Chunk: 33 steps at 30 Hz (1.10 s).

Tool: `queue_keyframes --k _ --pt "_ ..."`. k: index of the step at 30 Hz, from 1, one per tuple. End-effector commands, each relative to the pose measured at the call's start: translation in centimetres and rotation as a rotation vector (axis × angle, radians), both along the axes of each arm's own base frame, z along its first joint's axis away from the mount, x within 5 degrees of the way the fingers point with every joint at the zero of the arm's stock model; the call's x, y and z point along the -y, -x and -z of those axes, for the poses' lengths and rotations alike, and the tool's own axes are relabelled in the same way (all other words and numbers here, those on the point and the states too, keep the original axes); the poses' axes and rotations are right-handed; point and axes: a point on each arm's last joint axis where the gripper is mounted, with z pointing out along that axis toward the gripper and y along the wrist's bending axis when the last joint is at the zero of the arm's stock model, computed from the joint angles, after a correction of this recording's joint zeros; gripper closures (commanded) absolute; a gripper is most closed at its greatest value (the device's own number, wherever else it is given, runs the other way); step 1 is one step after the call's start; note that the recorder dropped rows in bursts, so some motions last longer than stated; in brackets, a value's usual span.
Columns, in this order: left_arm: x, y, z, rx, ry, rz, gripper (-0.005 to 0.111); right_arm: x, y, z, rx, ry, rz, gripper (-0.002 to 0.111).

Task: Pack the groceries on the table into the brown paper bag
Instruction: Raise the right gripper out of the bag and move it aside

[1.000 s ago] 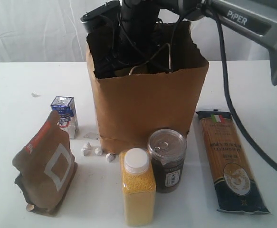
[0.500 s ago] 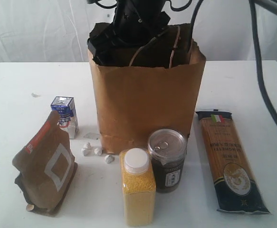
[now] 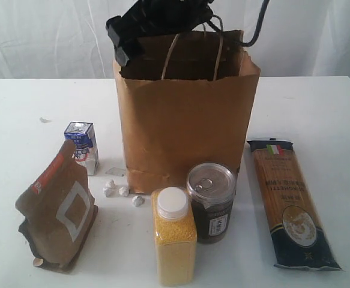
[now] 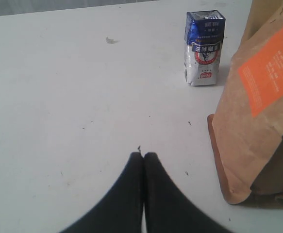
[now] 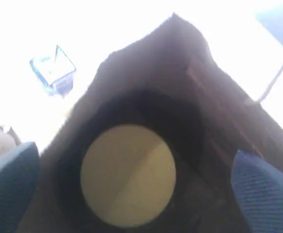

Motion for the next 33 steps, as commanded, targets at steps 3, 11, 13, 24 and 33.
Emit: queue_keyframes --k 3,11,13,24,33 --pt "-0.01 0.01 0.12 0.0 0.002 -0.001 0.107 -0.66 0.48 -0.76 0.052 -0.032 -0.027 0.006" --pt "-0.01 0.01 0.12 0.0 0.002 -0.001 0.107 -0.75 0.6 -0.73 0.045 -0.032 -0.022 0.108" --pt "-0.01 0.01 0.12 0.0 0.002 -0.001 0.107 -0.77 0.56 -0.77 0.051 -0.035 -0.022 0.108" --pt "-0.01 0.01 0.12 0.0 0.002 -0.001 0.107 -0.79 0.56 -0.78 0.051 -0.037 -0.022 0.108" --pt "-0.01 0.01 0.12 0.0 0.002 -0.001 0.107 -0.79 0.56 -0.78 0.055 -0.033 -0.029 0.081"
